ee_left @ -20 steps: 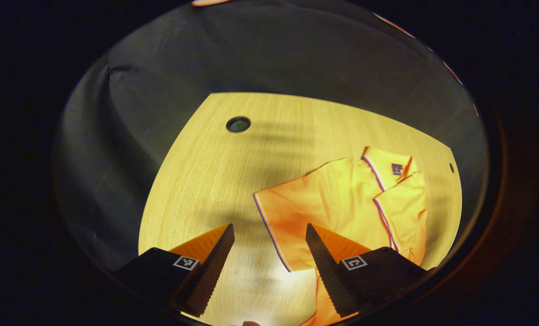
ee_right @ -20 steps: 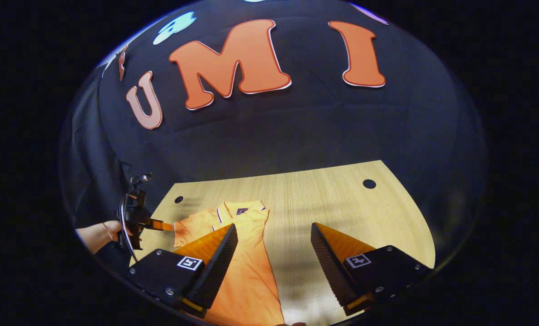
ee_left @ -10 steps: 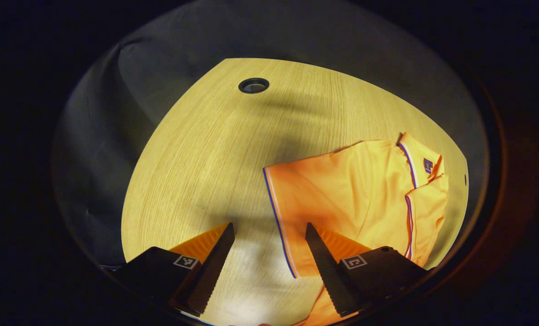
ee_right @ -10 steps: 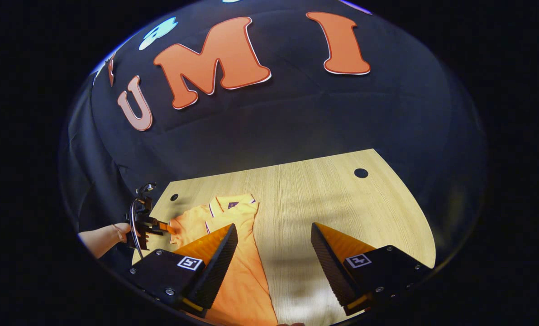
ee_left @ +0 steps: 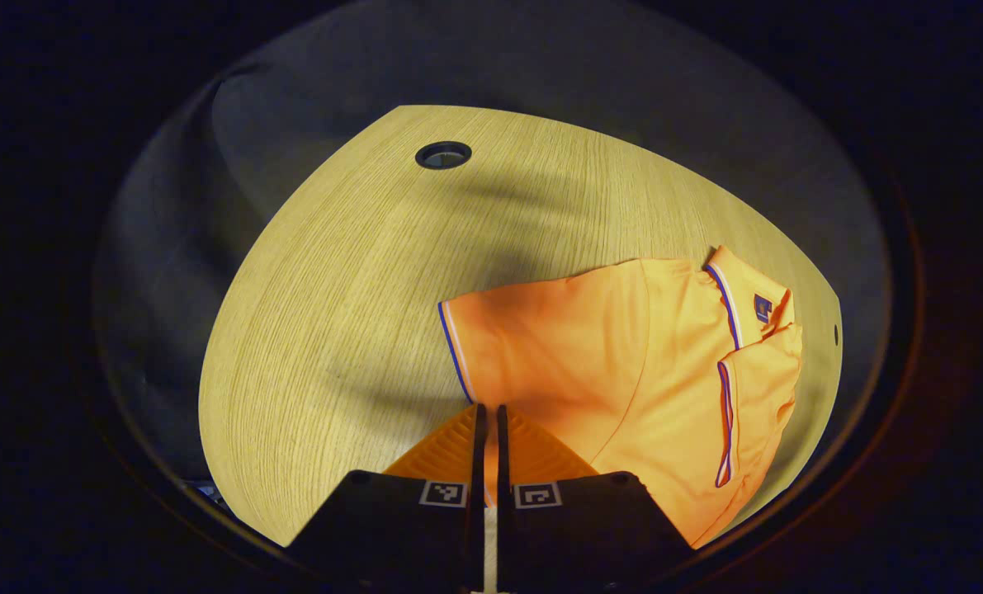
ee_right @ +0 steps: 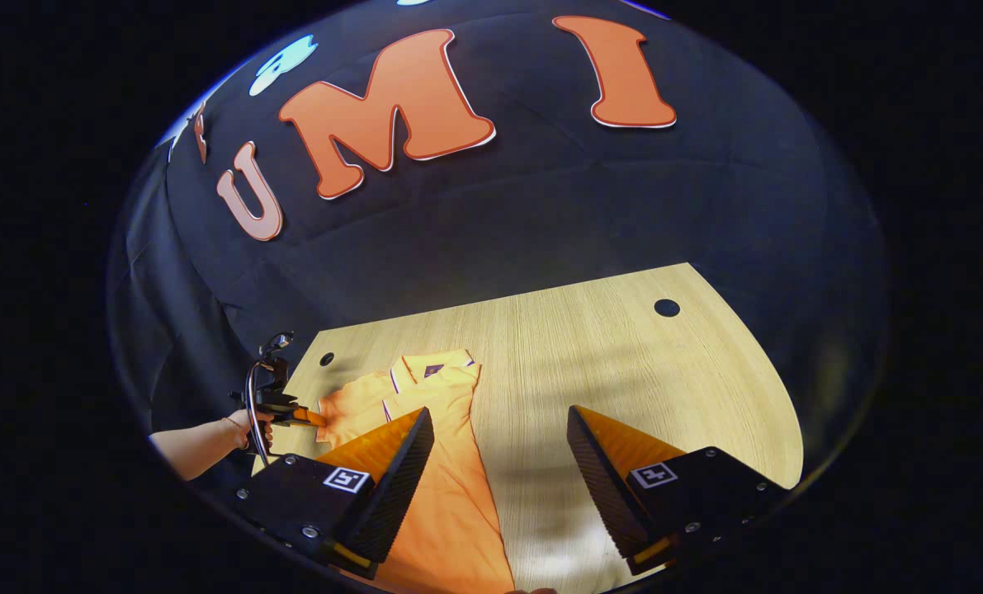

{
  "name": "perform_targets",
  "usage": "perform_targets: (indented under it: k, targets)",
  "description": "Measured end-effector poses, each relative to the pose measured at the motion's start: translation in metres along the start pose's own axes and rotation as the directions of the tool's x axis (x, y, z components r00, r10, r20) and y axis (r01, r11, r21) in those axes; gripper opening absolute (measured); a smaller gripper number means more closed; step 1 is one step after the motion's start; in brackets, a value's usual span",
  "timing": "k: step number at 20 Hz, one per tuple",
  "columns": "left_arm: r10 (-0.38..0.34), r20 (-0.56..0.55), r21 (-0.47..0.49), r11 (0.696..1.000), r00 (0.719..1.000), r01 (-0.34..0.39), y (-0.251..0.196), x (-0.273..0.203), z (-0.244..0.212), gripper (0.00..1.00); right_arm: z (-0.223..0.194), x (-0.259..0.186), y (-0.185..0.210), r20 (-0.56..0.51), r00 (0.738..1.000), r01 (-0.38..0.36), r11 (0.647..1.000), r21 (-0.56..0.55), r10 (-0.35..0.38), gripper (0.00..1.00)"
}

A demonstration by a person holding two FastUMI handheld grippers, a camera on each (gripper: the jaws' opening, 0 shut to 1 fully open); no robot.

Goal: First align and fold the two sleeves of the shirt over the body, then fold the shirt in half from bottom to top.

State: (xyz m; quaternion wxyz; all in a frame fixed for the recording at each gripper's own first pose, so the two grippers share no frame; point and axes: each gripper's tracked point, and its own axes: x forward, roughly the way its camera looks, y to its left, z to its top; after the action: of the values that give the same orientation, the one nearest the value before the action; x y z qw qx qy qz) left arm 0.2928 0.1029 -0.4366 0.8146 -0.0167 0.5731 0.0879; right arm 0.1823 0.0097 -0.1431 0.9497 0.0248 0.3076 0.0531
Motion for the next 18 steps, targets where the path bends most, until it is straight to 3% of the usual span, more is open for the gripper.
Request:
perform_targets:
  k: [1,8,13,18]
  targets:
    - [0.001,0.005,-0.006,1.0,1.0,-0.001,0.001,-0.004,-0.001,0.01,0.002,0.0,0.0,0.006,1.0,0.007,1.0,-0.004,-0.007,0.99]
    - [-0.016,0.087,0.044,0.999,0.996,0.012,-0.014,-0.049,0.025,0.01,0.007,-0.002,-0.002,0.033,0.999,0.017,1.0,-0.008,-0.017,0.99]
    - [-0.056,0.173,0.166,0.986,0.983,0.027,-0.048,-0.096,0.046,0.01,0.014,-0.009,0.0,0.059,0.998,0.015,1.0,-0.015,-0.014,0.99]
    - [-0.074,0.189,0.291,0.957,0.979,0.017,-0.093,-0.126,0.041,0.01,0.018,-0.016,-0.003,0.078,0.997,0.016,1.0,-0.017,-0.015,0.99]
